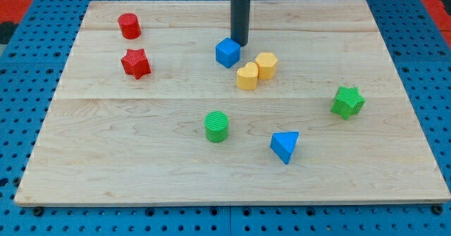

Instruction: Push the red blocks towards the group of blocks

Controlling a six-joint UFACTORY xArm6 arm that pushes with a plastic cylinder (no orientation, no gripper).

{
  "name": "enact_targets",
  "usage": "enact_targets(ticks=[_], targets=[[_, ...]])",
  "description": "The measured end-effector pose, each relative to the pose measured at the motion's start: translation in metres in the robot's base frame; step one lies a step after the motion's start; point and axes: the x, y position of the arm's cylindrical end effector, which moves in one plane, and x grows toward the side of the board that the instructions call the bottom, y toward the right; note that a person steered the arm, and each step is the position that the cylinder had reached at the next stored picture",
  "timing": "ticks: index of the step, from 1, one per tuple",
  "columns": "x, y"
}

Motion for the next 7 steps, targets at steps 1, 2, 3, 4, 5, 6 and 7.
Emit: enact_targets(ticks=[1, 2, 3, 4, 5, 6, 7], targets=[[-0.029, -0.03], [0.005, -0.047], [0.01, -0.025], [-0.011, -0.107], [-0.058, -0.191], [-0.078, -0.163], [-0.113, -0.216]])
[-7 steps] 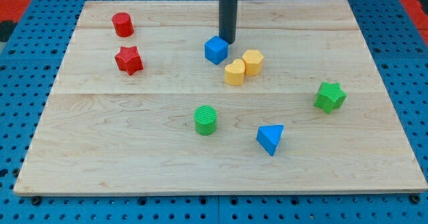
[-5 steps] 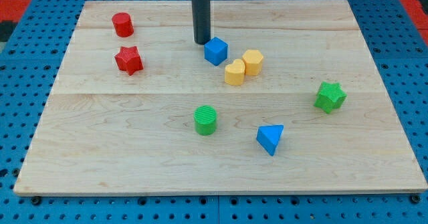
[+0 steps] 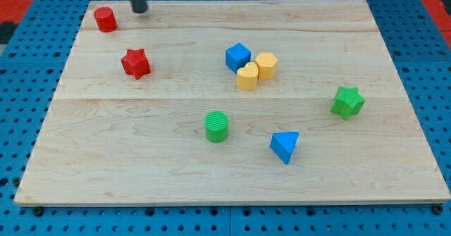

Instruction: Push the red blocks towards the group of blocks

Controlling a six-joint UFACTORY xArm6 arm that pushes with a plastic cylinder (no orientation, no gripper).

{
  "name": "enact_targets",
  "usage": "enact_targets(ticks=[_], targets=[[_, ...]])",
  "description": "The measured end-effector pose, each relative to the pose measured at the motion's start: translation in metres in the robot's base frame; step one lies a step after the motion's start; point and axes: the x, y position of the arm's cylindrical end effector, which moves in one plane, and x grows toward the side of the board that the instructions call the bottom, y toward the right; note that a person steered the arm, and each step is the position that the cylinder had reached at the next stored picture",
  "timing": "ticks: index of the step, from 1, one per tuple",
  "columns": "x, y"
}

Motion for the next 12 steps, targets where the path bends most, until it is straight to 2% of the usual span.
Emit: enact_targets(ticks=[1, 2, 3, 4, 5, 6, 7, 8, 9, 10, 11, 12], targets=[[-0.002, -0.048], [0.037, -0.047], [0.072, 0.012], [0.084, -0.018], [0.077, -0.039], [0.126, -0.001], [0.14, 0.065], [0.142, 0.056], [0.118, 0.021], [0.133, -0.024], [0.165, 0.007], [0.174, 0.061]])
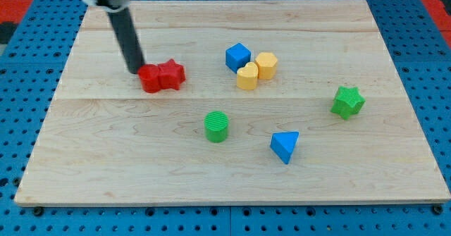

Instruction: Push the red blocks towards the group of blocks

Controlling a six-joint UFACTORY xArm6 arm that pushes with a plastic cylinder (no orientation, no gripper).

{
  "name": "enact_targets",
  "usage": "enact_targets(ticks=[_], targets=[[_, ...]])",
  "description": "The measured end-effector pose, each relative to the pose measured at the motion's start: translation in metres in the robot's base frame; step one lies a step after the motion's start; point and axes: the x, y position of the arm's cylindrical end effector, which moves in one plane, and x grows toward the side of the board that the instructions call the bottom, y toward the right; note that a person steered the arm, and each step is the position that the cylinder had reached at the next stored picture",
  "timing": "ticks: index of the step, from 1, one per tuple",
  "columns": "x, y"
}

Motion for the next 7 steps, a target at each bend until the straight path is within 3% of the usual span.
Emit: enact_targets(ticks=[3, 5, 6, 7], targets=[[0.018, 0.06], [0.08, 0.05], [0.07, 0.097], [0.061, 0.095]])
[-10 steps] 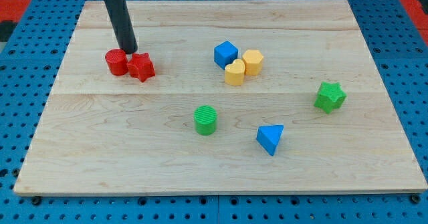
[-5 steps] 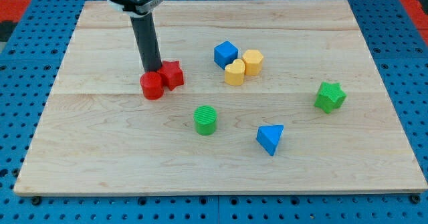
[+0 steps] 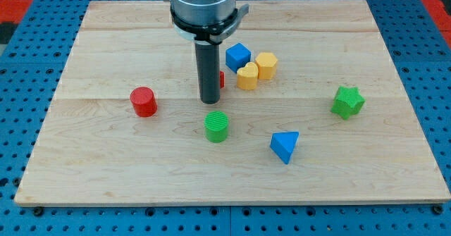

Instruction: Push the red blocks towards the group of blocks

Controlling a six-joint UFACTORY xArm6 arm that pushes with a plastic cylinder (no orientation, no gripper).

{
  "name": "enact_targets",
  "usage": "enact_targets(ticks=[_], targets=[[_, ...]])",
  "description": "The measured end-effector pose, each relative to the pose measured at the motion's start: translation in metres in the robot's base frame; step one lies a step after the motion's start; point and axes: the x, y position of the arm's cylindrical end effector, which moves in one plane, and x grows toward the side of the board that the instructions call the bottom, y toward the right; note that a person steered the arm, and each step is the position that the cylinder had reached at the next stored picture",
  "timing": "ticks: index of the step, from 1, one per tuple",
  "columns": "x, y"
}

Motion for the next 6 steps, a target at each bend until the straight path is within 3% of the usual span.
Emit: enact_targets(ticks=[1, 3, 4, 5, 6], targets=[[0.006, -0.027], [-0.014, -0.019], [0.005, -0.027], [0.063, -0.053], [0.074, -0.118]])
